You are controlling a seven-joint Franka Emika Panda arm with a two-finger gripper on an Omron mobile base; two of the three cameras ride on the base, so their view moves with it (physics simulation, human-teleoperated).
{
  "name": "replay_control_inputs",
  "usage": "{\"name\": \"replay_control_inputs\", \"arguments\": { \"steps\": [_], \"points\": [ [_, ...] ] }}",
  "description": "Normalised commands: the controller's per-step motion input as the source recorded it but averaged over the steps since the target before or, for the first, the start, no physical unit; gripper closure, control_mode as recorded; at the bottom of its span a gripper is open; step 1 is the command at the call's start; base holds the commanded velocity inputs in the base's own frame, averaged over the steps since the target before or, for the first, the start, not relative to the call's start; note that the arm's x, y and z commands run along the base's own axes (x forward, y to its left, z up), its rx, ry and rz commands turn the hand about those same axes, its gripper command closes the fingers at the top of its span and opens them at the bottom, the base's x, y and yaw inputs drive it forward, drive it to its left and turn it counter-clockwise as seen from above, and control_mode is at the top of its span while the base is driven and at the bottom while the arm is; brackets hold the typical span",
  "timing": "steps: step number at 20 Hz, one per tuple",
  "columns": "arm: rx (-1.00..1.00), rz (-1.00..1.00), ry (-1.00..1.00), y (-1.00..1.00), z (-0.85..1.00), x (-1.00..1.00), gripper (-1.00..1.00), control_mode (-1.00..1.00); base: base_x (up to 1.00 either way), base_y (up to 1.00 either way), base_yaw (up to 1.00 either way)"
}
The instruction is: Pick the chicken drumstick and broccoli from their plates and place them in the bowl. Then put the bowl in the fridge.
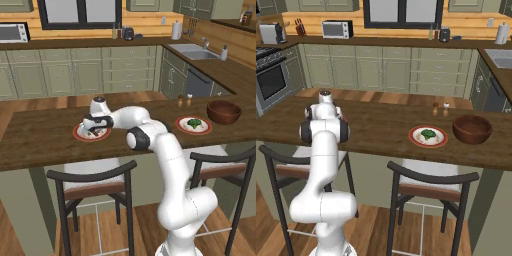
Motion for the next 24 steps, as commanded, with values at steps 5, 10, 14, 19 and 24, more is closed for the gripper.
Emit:
{"name": "replay_control_inputs", "arguments": {
  "steps": [5,10,14,19,24],
  "points": [
    [0.0,0.0,0.05,-0.18,-0.74,-0.25,1.0,-1.0,0.0,0.0,0.0],
    [0.01,0.0,0.0,-0.09,-0.44,-0.74,1.0,-1.0,0.0,0.0,0.0],
    [0.01,0.01,-0.06,-0.11,-0.01,-1.0,1.0,-1.0,0.0,0.0,0.0],
    [0.0,0.02,-0.16,-0.47,0.18,-1.0,1.0,-1.0,0.0,0.0,0.0],
    [0.0,-0.01,-0.03,-0.46,0.58,-0.93,1.0,-1.0,0.0,0.0,0.0]
  ]
}}
